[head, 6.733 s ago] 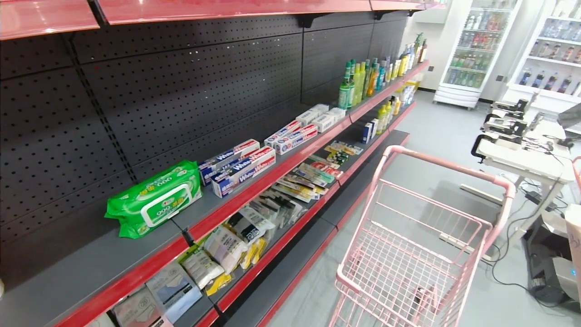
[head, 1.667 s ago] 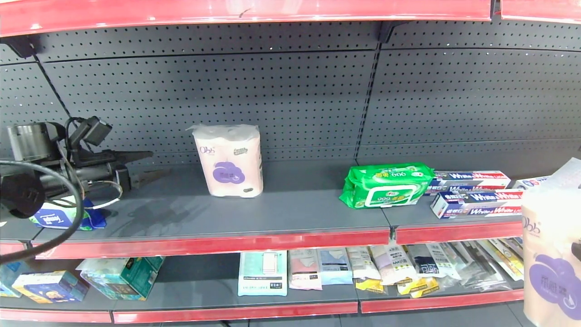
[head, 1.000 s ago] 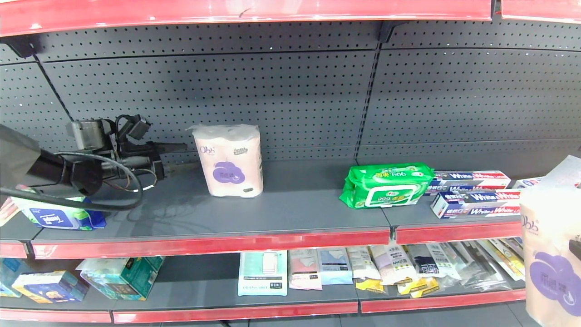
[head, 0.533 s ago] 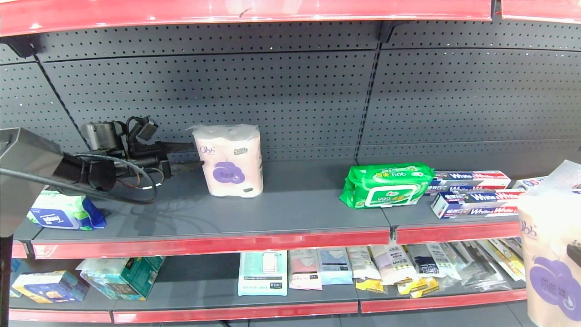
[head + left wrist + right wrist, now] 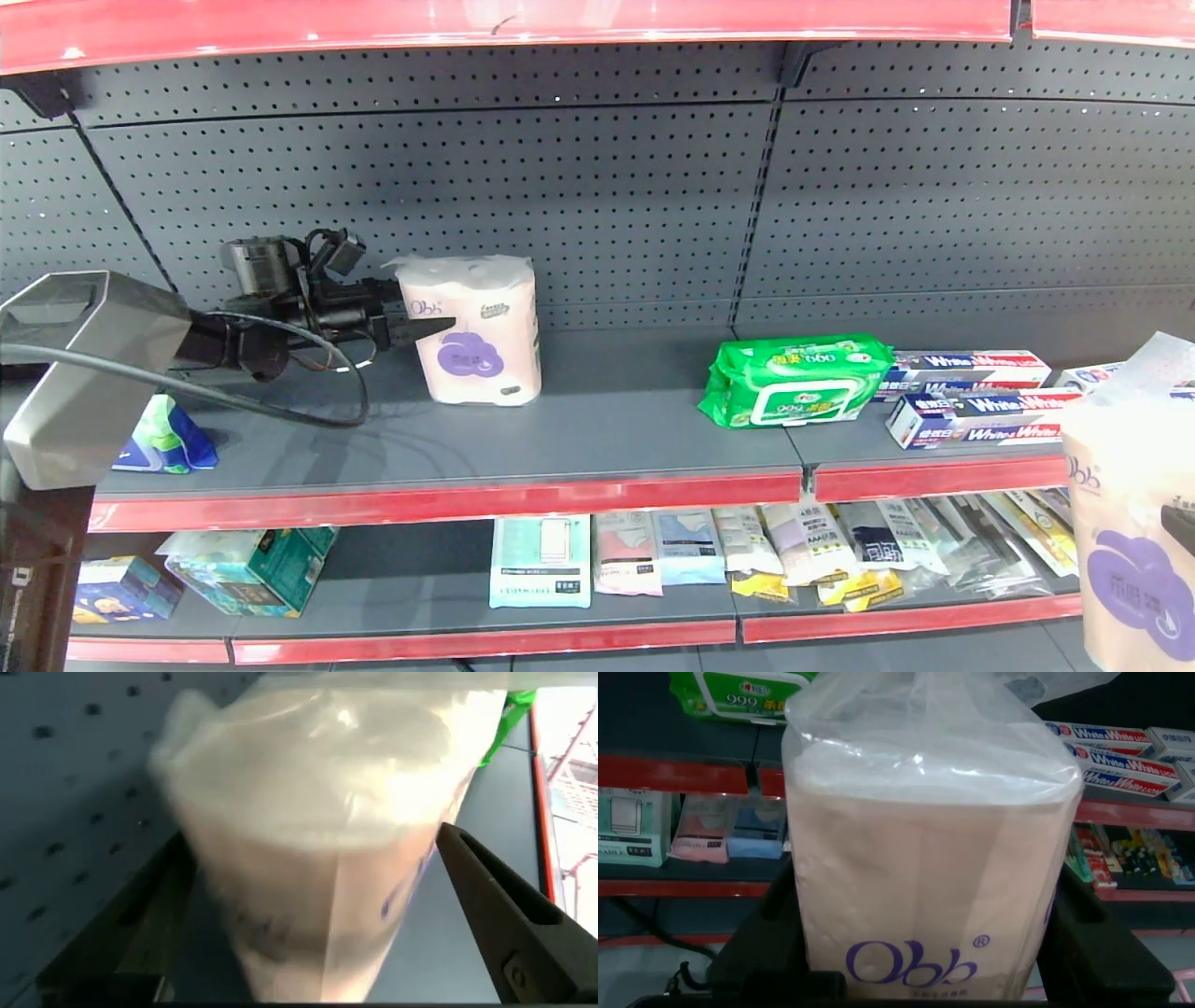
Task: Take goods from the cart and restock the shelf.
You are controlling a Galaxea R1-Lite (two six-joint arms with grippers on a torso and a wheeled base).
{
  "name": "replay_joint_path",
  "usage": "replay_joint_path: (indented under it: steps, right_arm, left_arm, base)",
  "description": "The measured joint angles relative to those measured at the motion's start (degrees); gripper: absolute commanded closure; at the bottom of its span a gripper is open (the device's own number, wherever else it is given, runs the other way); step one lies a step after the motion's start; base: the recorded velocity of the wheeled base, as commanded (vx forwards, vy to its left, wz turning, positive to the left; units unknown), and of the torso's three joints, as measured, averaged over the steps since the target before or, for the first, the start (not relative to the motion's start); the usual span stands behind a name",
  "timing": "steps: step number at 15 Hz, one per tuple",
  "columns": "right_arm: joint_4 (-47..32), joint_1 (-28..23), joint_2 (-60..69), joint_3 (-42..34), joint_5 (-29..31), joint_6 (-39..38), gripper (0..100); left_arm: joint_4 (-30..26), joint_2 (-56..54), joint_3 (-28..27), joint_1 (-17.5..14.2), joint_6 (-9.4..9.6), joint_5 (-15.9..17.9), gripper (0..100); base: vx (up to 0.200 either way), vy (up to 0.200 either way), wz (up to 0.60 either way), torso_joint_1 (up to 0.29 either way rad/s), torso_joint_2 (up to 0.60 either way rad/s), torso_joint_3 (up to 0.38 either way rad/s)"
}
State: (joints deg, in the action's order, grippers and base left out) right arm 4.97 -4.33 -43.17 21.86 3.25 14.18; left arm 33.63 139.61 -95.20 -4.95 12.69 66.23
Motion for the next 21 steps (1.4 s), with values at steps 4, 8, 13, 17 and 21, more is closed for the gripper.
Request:
replay_joint_path:
  steps: [4, 8, 13, 17, 21]
  right_arm:
    - [0.0, 0.0, -0.1, -0.1, 0.3, 0.0, 100]
    - [0.0, -0.1, -0.1, -0.2, 0.3, 0.0, 100]
    - [0.0, -0.1, -0.1, -0.1, 0.4, 0.0, 100]
    - [0.0, -0.1, -0.1, -0.1, 0.4, -0.1, 100]
    - [0.0, -0.1, -0.1, -0.1, 0.4, 0.0, 100]
  left_arm:
    - [0.2, 2.3, -3.9, 2.3, -1.77, 0.0, 0]
    - [0.3, 3.5, -5.9, 3.6, -4.43, 0.0, 0]
    - [0.2, 3.7, -6.0, 3.7, -4.44, -0.1, 0]
    - [0.5, 3.6, -5.8, 3.8, -4.46, -0.2, 100]
    - [4.5, 3.5, -4.2, 3.7, -4.40, 0.0, 100]
  base:
    - [0.000, 0.000, 0.00, 0.000, 0.00, 0.000]
    - [0.000, 0.000, 0.00, 0.000, 0.00, 0.000]
    - [0.000, 0.000, 0.00, 0.000, 0.00, 0.000]
    - [0.000, 0.000, 0.00, 0.000, 0.00, 0.000]
    - [0.000, 0.000, 0.00, 0.000, 0.00, 0.000]
